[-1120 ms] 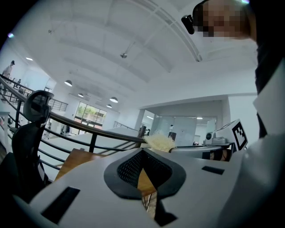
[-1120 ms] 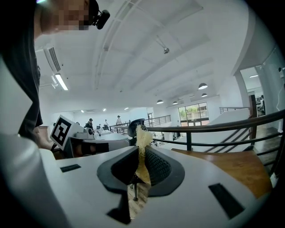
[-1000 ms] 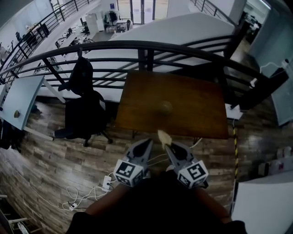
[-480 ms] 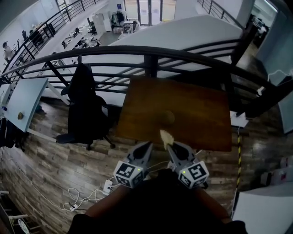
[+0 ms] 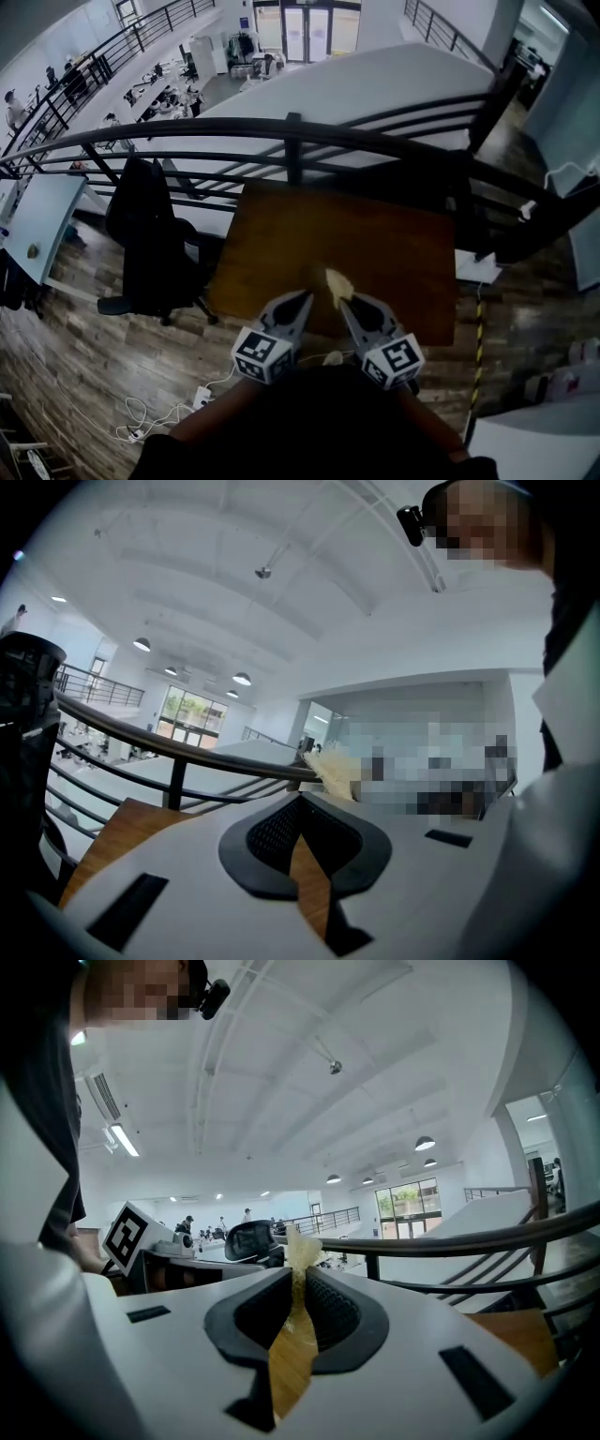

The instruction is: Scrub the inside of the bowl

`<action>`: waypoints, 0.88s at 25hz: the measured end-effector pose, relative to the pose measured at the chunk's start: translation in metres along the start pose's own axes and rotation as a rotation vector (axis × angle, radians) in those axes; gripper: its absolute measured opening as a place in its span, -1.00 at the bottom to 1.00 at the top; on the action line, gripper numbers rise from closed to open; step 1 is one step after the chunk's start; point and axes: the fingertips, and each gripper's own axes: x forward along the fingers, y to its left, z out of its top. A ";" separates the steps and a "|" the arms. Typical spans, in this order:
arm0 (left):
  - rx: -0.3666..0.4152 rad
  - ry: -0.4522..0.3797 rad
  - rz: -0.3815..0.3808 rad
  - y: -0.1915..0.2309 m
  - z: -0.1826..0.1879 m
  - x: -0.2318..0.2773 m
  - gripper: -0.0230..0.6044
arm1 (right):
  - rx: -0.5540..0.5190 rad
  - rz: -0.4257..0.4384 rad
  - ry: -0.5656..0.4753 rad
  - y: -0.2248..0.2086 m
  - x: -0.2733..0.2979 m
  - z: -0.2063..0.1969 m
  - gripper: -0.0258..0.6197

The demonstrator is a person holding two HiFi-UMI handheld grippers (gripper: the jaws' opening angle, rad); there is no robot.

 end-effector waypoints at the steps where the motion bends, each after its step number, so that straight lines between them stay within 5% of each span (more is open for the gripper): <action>1: -0.002 0.000 0.001 -0.003 0.002 0.012 -0.94 | 0.001 0.001 0.000 -0.011 -0.001 0.001 -0.77; 9: -0.002 -0.006 0.028 -0.008 0.009 0.069 -0.94 | 0.040 0.058 0.034 -0.071 0.003 0.003 -0.77; 15: -0.015 0.021 0.100 0.030 0.010 0.085 -0.94 | 0.073 0.082 0.070 -0.089 0.030 -0.007 -0.77; 22: -0.025 0.086 0.080 0.078 0.002 0.110 -0.93 | 0.118 0.088 0.120 -0.102 0.075 -0.033 -0.77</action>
